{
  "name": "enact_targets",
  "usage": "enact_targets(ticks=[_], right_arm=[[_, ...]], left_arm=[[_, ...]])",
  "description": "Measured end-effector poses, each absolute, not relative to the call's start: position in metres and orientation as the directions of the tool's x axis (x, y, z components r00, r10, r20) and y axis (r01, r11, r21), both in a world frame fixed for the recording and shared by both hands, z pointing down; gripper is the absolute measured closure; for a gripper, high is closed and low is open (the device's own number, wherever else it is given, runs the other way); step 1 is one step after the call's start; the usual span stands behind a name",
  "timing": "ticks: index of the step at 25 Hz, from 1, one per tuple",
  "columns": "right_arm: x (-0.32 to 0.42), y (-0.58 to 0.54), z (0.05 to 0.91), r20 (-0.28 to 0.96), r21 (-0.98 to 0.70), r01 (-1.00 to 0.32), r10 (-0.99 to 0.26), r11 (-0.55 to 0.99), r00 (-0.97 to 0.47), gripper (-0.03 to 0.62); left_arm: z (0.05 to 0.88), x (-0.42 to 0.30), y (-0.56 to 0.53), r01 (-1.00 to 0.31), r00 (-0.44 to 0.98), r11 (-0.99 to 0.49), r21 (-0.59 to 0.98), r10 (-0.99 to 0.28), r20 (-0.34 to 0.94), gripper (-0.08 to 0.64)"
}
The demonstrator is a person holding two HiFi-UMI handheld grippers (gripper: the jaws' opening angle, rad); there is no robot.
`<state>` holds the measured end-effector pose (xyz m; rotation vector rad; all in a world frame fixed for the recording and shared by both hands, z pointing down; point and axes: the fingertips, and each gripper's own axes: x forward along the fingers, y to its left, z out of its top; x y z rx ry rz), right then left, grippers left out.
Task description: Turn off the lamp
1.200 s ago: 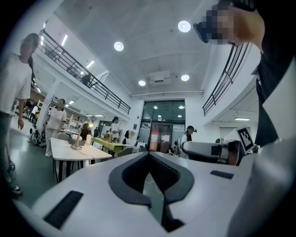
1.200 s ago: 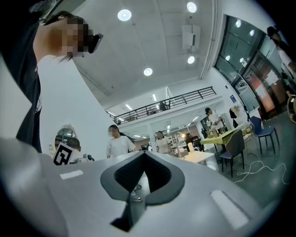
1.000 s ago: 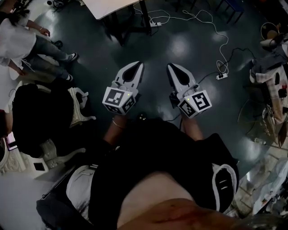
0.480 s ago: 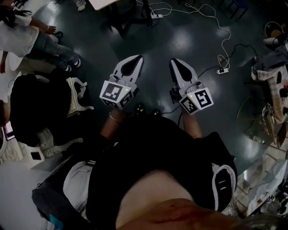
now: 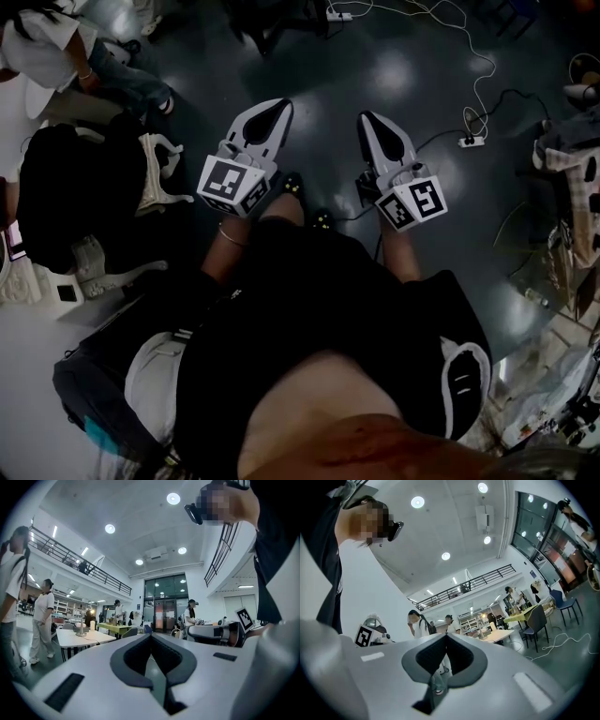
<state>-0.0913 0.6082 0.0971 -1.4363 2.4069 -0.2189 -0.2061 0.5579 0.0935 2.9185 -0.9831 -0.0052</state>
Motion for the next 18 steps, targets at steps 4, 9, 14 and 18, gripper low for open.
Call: enact_targets(ticks=[4,9,14,18], right_arm=[[-0.088,0.606,0.101,-0.2,-0.296,-0.826,-0.876,0.48,-0.438,0.591],[-0.076,0.595,0.098,-0.222,-0.295,-0.83,-0.879,0.474,-0.423,0.591],[-0.054,0.58,0.099,-0.19,-0.285,-0.862,-0.907,0.418,-0.377,0.591],[-0.052,0.559,0.102,-0.184,-0.288,-0.868,-0.913,0.404,-0.364,0.591]], left_arm=[[0.1,-0.208,0.554,-0.604,0.797,-0.795,0.06,-0.604,0.019,0.554],[0.099,-0.201,0.532,-0.618,0.785,-0.785,0.035,-0.619,-0.027,0.554],[0.101,-0.173,0.51,-0.579,0.815,-0.816,-0.003,-0.578,0.032,0.554],[0.106,-0.166,0.488,-0.554,0.832,-0.832,0.01,-0.553,0.04,0.554]])
